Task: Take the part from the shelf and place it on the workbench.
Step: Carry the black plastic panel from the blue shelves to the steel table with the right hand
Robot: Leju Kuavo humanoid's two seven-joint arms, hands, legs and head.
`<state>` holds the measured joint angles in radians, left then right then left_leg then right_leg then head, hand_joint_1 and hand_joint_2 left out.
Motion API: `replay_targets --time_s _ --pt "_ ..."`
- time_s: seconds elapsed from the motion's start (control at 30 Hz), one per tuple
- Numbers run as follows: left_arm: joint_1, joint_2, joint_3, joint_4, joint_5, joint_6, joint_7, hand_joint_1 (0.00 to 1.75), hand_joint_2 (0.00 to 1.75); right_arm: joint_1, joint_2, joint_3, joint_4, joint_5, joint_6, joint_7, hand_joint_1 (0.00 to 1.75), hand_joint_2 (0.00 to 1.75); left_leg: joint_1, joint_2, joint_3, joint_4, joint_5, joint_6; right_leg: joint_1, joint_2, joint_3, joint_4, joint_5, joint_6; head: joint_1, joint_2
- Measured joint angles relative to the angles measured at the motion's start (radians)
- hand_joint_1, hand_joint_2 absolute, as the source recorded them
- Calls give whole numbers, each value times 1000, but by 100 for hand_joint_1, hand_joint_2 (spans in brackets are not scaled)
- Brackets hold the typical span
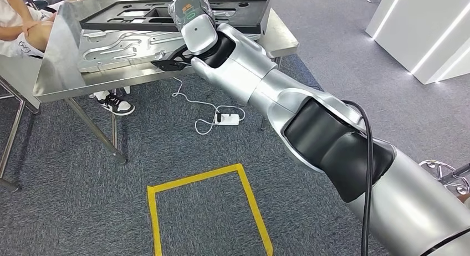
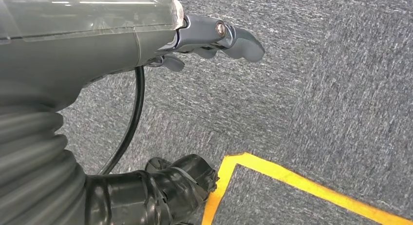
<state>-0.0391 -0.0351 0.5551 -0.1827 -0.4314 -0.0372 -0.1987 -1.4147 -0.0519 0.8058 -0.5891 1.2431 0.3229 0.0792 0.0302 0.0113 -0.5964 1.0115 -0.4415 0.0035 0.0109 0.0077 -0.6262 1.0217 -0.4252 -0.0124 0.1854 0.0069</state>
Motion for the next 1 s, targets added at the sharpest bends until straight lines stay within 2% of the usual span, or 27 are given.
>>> replay_targets --time_s 0.17,0.5,0.57,0.63,0.7,0.77,0.8,0.83,0.87,0.93,0.97,1.0 --pt "0 0 9 0 -1 0 1 0 175 0 0 3 2 0 -1 3 175 175 0 0 0 -1 2 -5 0 0 -1 1 1 -1 0 0" --pt "0 0 20 0 -7 8 11 0 175 0 0 5 3 -1 -2 5 175 175 -1 0 -2 0 2 -6 -1 -1 -1 0 1 -1 0 0" --pt "0 0 22 0 -9 10 15 0 175 0 0 5 3 -1 -2 5 175 175 -3 -1 -2 -1 1 1 -5 -1 2 -8 5 3 0 0" --pt "-1 -2 25 0 -12 12 18 0 175 -1 0 4 3 -1 -3 5 175 175 3 2 17 -31 11 13 -4 -1 8 -20 8 12 0 0" --pt "-2 -4 29 0 -15 13 19 0 175 -5 -1 4 5 -1 -4 5 175 175 12 8 43 -72 26 17 -7 -1 -10 19 -15 22 0 0" --pt "-3 -6 34 0 -17 13 19 0 175 -8 -2 5 7 -1 -4 4 175 175 17 13 53 -82 26 14 -20 -2 -71 136 -68 36 0 0" --pt "-4 -6 37 0 -18 13 19 0 175 -6 -2 5 8 -1 -4 4 175 175 22 15 54 -80 23 9 -28 -2 -104 194 -86 44 0 0" --pt "-3 -7 39 0 -18 13 19 0 175 -3 -3 5 10 -1 -5 4 175 175 29 15 56 -76 18 3 -38 -3 -125 226 -87 55 0 0" --pt "-3 -7 40 0 -18 13 19 0 175 1 -3 5 11 -1 -4 4 175 175 37 14 57 -69 11 -6 -48 -4 -126 219 -67 66 0 0" --pt "-2 -8 40 0 -18 14 19 0 175 5 -4 5 14 -1 -5 4 175 175 55 12 59 -46 -9 -31 -68 -11 -77 104 2 92 0 0" --pt "-2 -6 41 0 -17 14 19 0 175 4 -5 5 15 -1 -6 4 175 175 60 11 56 -32 -19 -44 -71 -11 -53 52 23 101 1 0" --pt "-2 -5 42 0 -17 14 20 0 175 4 -4 5 16 -1 -7 3 175 175 60 10 51 -19 -28 -57 -74 -10 -38 19 31 100 0 0"
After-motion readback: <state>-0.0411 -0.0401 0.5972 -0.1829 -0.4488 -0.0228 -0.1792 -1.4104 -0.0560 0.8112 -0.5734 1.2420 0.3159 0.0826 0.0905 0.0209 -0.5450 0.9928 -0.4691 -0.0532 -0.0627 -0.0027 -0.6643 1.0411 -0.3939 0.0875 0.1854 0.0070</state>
